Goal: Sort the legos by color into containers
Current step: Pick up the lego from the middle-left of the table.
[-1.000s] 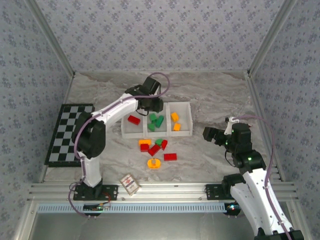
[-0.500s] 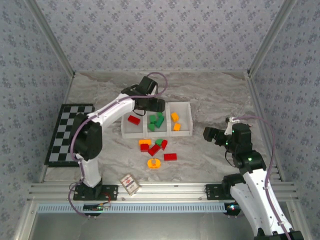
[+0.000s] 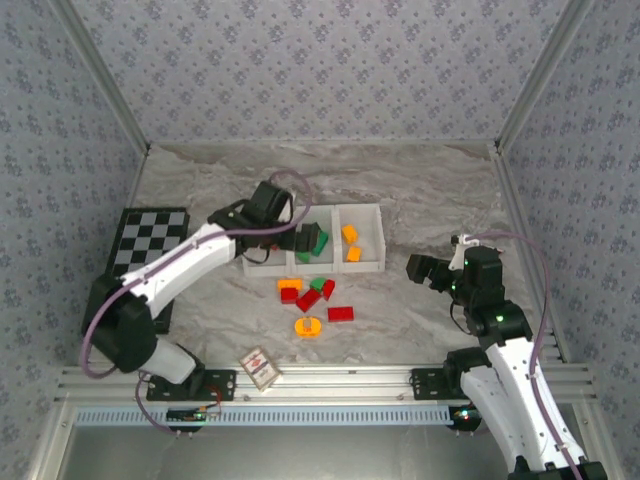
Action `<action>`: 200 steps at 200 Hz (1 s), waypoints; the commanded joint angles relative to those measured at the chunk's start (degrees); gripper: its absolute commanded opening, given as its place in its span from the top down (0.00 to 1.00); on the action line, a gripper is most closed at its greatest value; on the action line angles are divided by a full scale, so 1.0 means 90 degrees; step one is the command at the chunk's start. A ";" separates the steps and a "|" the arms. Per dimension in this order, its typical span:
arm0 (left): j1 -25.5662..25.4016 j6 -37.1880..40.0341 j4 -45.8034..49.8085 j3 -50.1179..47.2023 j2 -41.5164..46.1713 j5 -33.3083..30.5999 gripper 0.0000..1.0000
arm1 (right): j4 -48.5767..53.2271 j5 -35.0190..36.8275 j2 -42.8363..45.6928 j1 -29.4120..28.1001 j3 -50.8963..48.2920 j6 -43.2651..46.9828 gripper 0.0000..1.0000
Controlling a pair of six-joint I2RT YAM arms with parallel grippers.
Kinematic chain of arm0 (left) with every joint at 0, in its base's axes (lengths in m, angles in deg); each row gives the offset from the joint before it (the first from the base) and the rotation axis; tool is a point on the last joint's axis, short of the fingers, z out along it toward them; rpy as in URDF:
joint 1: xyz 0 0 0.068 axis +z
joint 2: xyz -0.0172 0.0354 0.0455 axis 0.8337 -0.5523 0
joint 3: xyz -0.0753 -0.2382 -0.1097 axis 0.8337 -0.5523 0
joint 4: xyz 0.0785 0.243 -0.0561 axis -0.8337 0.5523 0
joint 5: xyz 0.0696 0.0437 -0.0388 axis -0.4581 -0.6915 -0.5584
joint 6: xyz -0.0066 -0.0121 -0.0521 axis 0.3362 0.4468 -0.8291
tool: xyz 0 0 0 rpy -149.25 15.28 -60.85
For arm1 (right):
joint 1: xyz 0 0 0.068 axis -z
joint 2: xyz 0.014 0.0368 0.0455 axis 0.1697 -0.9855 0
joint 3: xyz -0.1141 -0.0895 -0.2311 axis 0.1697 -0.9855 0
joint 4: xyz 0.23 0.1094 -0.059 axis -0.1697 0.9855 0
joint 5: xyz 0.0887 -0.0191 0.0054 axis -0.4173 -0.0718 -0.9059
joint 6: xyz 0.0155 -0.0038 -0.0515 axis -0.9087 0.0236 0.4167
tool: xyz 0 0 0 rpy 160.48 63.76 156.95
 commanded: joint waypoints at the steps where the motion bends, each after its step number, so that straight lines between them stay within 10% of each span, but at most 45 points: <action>1: -0.0466 -0.0412 -0.0004 -0.0587 0.0487 -0.0231 0.01 | -0.0035 -0.0022 -0.0031 0.0052 -0.0041 -0.0029 0.00; 55: -0.1729 -0.0902 -0.0121 -0.1747 0.1029 -0.0117 0.00 | -0.0101 -0.0048 -0.0094 0.0053 -0.0050 -0.0007 0.00; 138: -0.3016 0.2782 0.0943 -0.1343 0.0631 0.0103 0.00 | -0.0078 -0.0032 -0.0093 0.0061 -0.0051 0.0007 0.00; 200: -0.3027 0.3946 0.1396 -0.1099 -0.0098 0.0306 0.03 | -0.0098 -0.0028 -0.0103 0.0071 -0.0070 0.0009 0.00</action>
